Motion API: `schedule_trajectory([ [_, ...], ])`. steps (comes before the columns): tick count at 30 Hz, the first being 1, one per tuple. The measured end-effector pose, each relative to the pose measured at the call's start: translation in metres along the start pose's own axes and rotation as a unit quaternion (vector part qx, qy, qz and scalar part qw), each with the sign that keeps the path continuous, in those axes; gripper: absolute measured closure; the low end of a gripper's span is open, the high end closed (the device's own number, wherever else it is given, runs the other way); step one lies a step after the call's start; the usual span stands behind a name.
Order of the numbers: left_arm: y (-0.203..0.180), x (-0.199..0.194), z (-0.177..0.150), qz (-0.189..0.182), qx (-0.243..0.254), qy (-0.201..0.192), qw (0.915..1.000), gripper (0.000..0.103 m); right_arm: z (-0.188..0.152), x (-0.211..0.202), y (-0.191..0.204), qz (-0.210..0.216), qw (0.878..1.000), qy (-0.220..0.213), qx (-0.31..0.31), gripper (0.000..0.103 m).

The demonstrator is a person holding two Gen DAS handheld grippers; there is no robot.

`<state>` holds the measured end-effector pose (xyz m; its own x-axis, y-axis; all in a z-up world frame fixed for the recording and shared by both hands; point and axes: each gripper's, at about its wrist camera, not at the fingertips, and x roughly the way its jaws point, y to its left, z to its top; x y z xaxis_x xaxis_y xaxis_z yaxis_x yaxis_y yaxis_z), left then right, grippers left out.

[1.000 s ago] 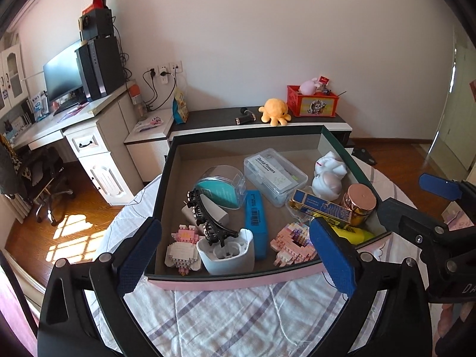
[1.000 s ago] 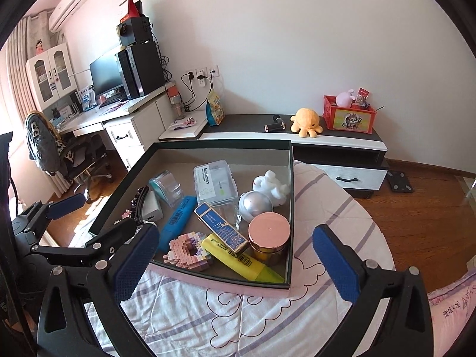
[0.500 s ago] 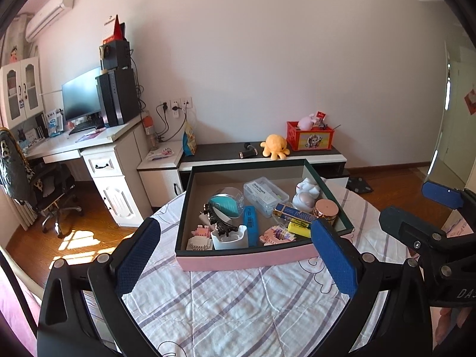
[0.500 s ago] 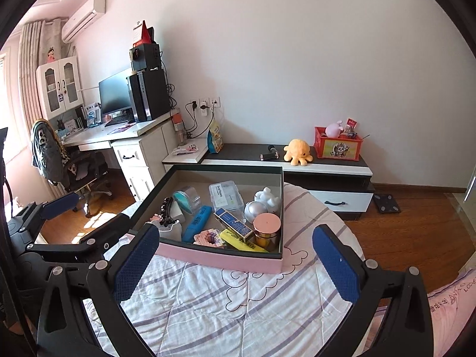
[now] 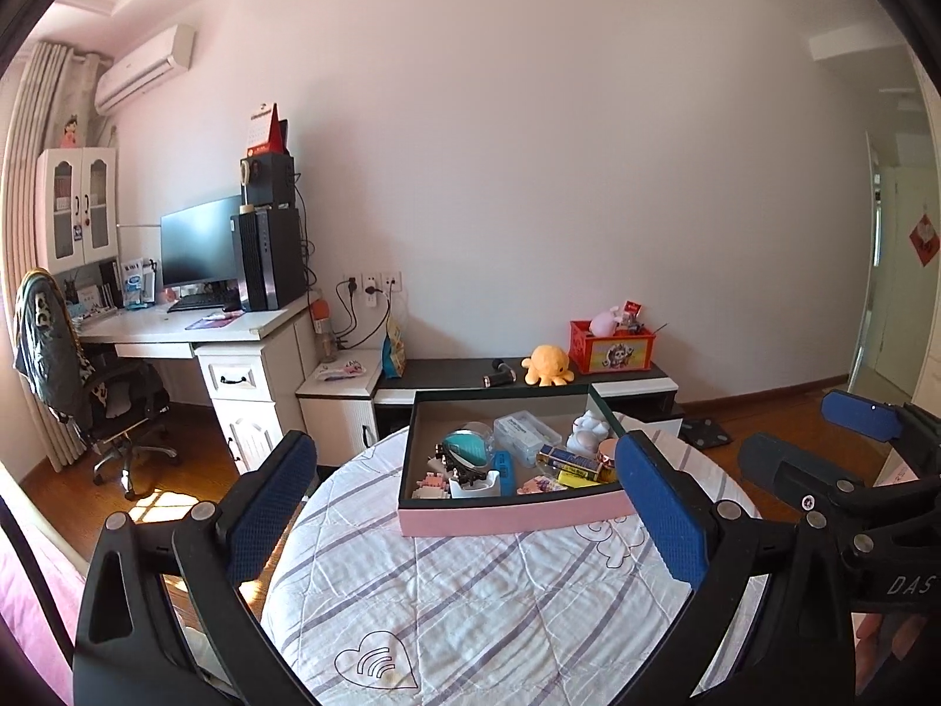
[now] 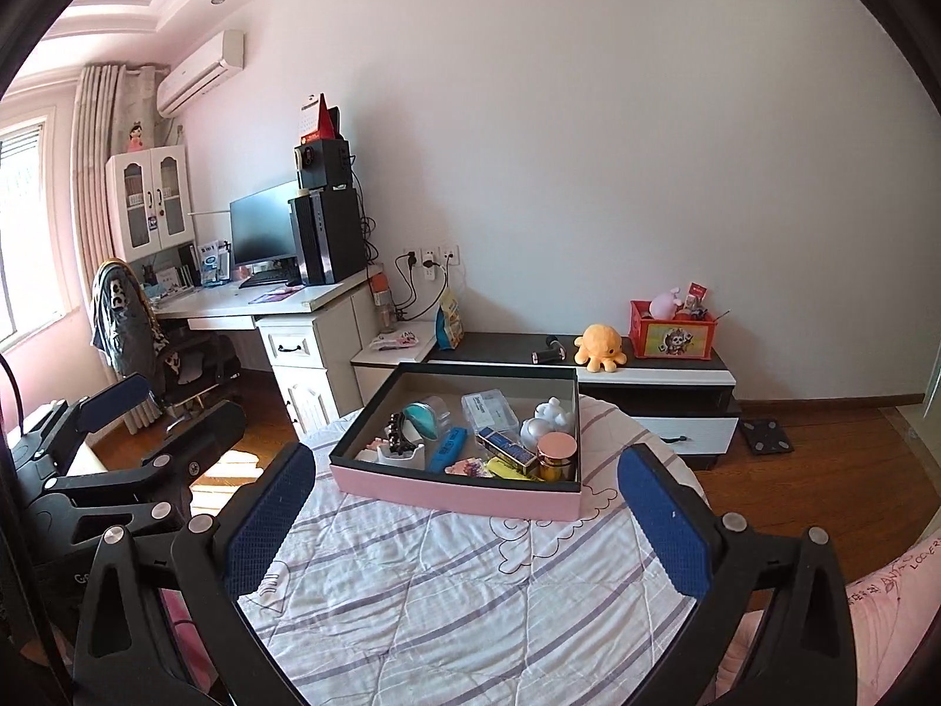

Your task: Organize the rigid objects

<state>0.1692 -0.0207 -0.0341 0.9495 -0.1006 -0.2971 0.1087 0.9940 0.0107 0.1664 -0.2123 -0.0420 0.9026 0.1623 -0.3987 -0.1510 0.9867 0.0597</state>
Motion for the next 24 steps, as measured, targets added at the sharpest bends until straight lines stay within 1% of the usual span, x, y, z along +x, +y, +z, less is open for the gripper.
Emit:
schedule_trajectory([
  [3, 0.003, -0.022, 0.000, 0.001, 0.001, -0.014, 0.9999, 0.000, -0.001, -0.021, 0.010, -0.005, 1.000, -0.016, -0.002, 0.000],
  [5, 0.004, -0.036, -0.001, 0.008, 0.006, -0.025, 0.9996, 0.000, -0.004, -0.033, 0.015, -0.014, 1.000, -0.027, -0.003, 0.000],
  [9, 0.004, -0.061, -0.003, 0.019, 0.014, -0.044, 0.9987, 0.000, -0.011, -0.056, 0.024, -0.019, 0.999, -0.043, 0.001, 0.000],
  [13, 0.007, -0.084, -0.009, 0.024, 0.010, -0.048, 0.9985, 0.000, -0.018, -0.077, 0.032, -0.029, 0.998, -0.058, 0.003, 0.000],
  [17, 0.008, -0.109, -0.017, 0.027, 0.003, -0.060, 0.9978, 0.000, -0.026, -0.098, 0.041, -0.026, 0.997, -0.075, 0.002, 0.000],
  [24, 0.003, -0.134, -0.012, 0.022, 0.007, -0.074, 0.9970, 0.000, -0.029, -0.129, 0.049, -0.032, 0.995, -0.095, 0.000, 0.000],
])
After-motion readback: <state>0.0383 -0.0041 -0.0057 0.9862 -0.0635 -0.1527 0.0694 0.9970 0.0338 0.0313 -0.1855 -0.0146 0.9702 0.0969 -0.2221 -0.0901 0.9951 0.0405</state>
